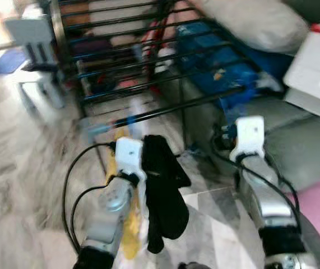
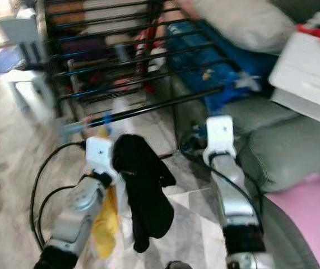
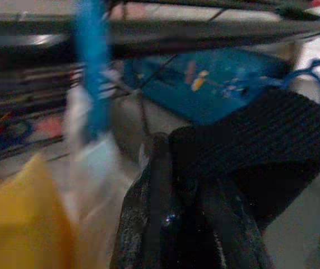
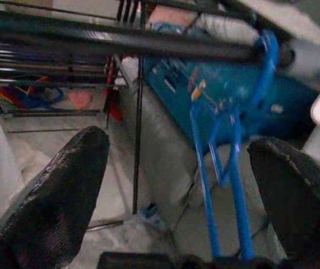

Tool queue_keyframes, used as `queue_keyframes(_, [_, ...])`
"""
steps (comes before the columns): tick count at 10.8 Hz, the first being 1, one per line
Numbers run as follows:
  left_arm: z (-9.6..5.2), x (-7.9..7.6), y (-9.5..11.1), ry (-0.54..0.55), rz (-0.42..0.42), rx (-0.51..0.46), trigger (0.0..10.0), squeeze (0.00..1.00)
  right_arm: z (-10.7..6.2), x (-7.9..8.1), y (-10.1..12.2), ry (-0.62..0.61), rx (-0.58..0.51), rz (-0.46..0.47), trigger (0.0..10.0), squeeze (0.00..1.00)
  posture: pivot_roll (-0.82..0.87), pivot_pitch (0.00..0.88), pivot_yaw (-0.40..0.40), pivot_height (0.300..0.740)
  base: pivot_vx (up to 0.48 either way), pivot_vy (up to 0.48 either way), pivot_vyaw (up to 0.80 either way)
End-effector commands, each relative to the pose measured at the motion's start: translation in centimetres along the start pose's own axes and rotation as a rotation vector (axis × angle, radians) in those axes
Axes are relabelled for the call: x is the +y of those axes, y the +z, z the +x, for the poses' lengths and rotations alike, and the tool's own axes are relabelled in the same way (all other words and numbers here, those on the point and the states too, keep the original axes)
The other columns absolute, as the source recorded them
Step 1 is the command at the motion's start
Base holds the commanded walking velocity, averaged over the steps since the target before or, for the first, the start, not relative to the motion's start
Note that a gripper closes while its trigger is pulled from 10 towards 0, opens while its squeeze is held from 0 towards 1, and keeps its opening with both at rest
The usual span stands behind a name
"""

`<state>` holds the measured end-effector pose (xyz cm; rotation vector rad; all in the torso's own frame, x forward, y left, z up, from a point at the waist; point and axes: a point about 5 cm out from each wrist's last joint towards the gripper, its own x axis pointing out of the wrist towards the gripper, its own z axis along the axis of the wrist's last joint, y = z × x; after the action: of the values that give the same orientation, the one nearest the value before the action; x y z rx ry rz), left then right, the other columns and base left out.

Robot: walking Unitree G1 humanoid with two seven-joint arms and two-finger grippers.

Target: Hang hanger

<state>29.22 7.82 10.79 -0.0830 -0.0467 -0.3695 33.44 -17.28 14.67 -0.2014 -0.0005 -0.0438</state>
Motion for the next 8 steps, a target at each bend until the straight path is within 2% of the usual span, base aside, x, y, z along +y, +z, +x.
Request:
queue_keyframes(1, [0.2,-0.5,0.9,-0.019,0.005,-0.022,10.0,0.00,0.2,-1.6,-0.8,-0.074,0.039,-0.014,10.0,0.00,-0.12,0.148,0.008,0.740,0.000,0.000,0.00])
queue_keyframes(2, [0.0,-0.7,1.5,-0.054,-0.003,-0.028,10.0,0.00,0.6,-2.4,-0.8,-0.106,0.063,-0.049,10.0,0.00,-0.12,0.182,0.013,0.740,0.000,0.000,0.00])
queue_keyframes(3, [-0.2,-0.8,1.1,-0.093,0.054,-0.018,10.0,0.00,0.8,-3.1,-1.0,-0.124,0.079,-0.029,10.0,0.00,-0.12,0.208,0.014,0.740,0.000,0.000,0.00])
queue_keyframes(4, [-0.5,-0.4,1.0,-0.057,0.010,-0.007,10.0,0.00,0.9,-4.3,-1.2,-0.172,0.093,-0.043,10.0,0.00,-0.12,0.215,0.017,0.740,0.000,0.000,0.00])
queue_keyframes(5, [-0.8,-0.9,1.0,-0.057,-0.016,0.012,10.0,0.00,0.9,-6.0,-1.9,-0.212,0.138,-0.059,10.0,0.00,-0.12,0.251,0.018,0.740,0.000,0.000,0.00])
queue_keyframes(6, [-1.0,-1.5,0.9,-0.084,-0.017,0.019,10.0,0.00,1.2,-6.5,-2.1,-0.211,0.158,-0.058,10.0,0.00,-0.12,0.259,0.019,0.740,0.000,0.000,0.00])
queue_keyframes(8, [-1.6,-2.0,0.9,-0.114,-0.016,0.035,10.0,0.00,2.4,-6.2,-2.1,-0.157,0.191,-0.026,10.0,0.00,-0.10,0.290,0.028,0.740,0.000,0.000,0.00])
